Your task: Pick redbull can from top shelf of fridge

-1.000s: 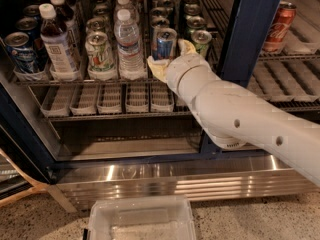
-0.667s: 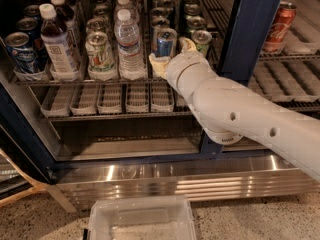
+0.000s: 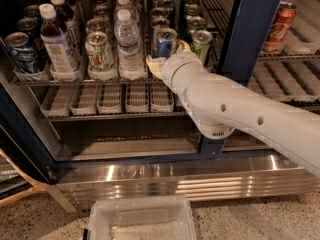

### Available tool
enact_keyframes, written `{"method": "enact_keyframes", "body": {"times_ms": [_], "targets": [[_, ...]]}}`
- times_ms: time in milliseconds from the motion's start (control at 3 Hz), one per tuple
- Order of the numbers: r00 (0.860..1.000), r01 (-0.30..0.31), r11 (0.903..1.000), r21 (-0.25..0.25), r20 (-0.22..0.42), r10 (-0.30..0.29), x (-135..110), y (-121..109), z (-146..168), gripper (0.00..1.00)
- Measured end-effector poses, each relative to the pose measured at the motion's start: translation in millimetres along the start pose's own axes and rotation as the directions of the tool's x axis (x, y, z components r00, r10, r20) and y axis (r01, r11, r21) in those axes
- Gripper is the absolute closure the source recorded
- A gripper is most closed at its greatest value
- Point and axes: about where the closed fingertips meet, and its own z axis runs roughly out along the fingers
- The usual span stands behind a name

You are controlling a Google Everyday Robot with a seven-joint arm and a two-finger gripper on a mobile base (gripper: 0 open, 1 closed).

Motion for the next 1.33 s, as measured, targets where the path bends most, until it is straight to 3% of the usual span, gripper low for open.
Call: {"method": "enact_keyframes", "body": {"times_ms": [333,1000,1333], "targets": [[1.0,-0.003,0.9999,-0.017,-0.007,0.003,3,9,9,0.58],[0.999,-0.032,0.9995,-0.003,0.019,0.032,-5,6,17,1.0],[0.996,-0.08,0.9968,0.004,0.042,0.08,-15,-3,12,1.0]]}}
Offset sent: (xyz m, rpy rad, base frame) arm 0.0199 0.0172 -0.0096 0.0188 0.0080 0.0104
